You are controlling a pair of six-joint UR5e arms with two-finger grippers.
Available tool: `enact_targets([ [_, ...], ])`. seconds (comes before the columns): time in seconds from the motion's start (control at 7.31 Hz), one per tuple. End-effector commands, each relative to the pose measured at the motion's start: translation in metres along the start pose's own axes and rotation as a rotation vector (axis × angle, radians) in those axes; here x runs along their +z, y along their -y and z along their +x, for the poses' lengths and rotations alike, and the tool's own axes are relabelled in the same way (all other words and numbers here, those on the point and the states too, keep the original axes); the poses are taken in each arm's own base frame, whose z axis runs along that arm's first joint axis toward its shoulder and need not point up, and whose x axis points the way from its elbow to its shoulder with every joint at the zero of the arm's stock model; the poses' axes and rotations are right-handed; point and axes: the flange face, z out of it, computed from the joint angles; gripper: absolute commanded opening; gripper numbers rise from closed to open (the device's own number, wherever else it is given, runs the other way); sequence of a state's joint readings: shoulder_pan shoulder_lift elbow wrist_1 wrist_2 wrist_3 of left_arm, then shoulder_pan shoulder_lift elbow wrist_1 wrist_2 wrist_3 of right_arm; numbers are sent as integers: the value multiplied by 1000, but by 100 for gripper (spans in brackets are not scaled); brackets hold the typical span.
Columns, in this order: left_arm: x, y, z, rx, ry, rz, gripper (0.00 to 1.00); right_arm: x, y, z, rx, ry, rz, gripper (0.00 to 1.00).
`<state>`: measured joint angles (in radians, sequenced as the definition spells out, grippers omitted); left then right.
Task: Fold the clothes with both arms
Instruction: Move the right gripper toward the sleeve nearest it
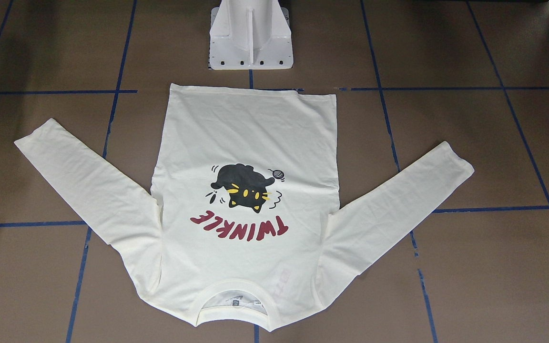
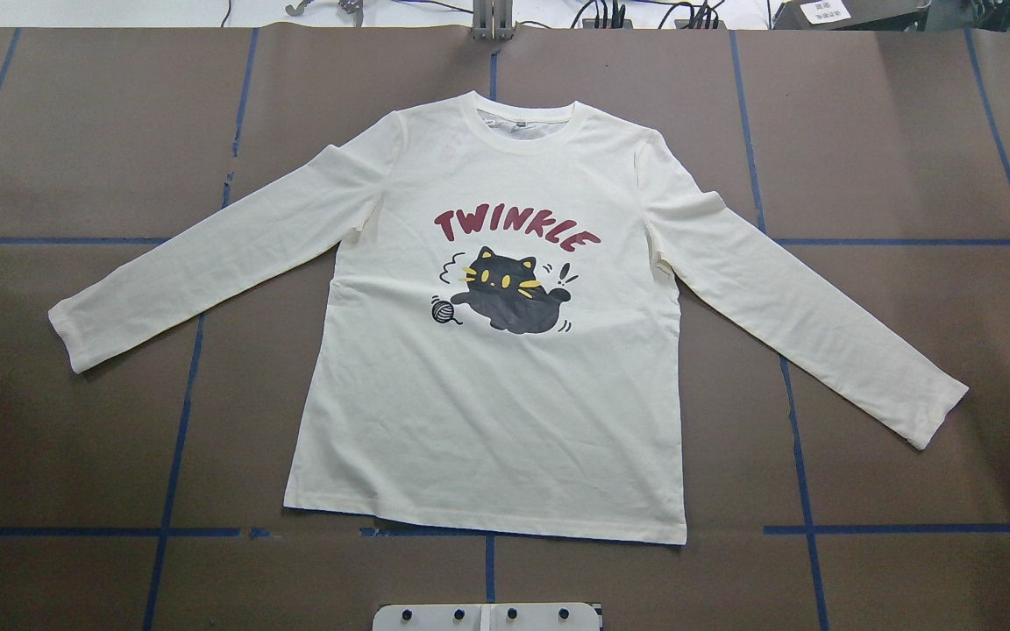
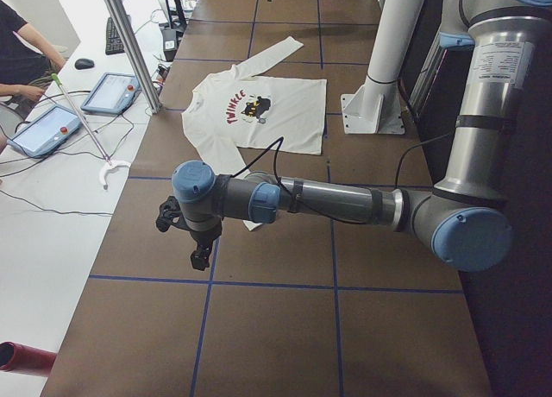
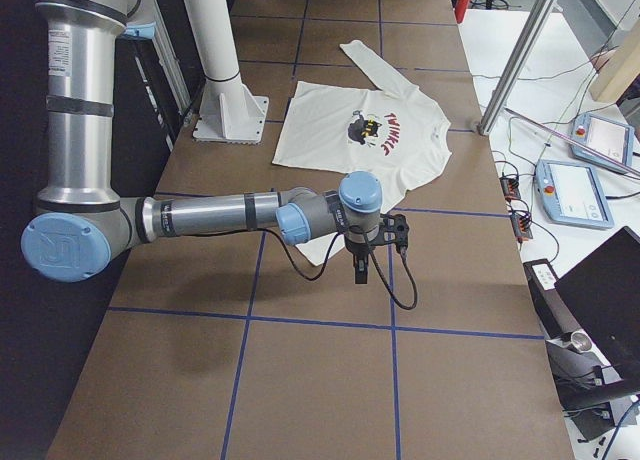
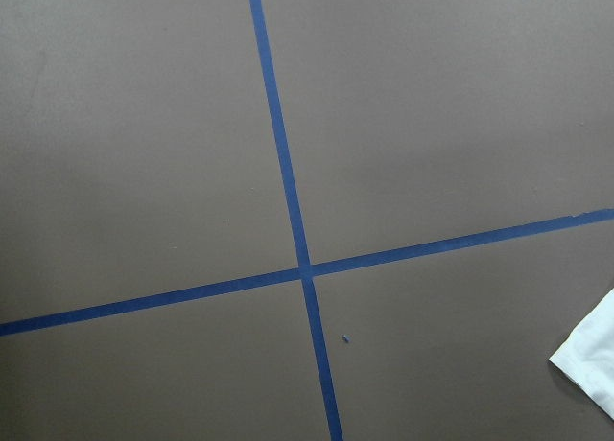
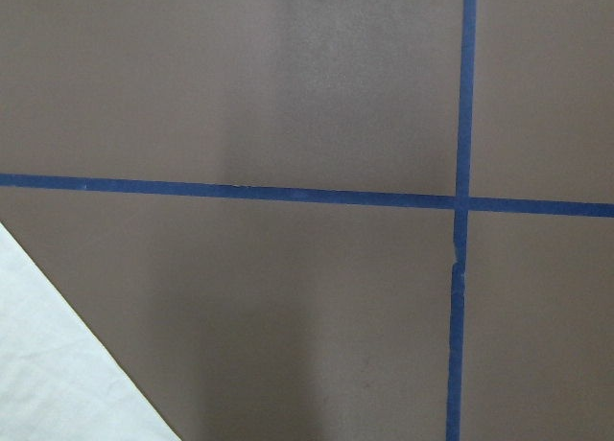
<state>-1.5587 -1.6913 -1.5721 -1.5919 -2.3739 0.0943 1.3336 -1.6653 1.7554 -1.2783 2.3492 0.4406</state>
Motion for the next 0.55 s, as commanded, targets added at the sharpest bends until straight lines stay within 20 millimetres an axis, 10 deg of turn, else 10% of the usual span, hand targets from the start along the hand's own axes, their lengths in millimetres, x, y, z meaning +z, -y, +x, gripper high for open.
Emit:
enact_targets([
  [0.0,-7,1,8,20,-2,16,100,58,-28,-65,78,46,-3,100],
  [0.41,-11,3,13,30,-9,25,100,120,-78,-80,139,30,-27,98],
])
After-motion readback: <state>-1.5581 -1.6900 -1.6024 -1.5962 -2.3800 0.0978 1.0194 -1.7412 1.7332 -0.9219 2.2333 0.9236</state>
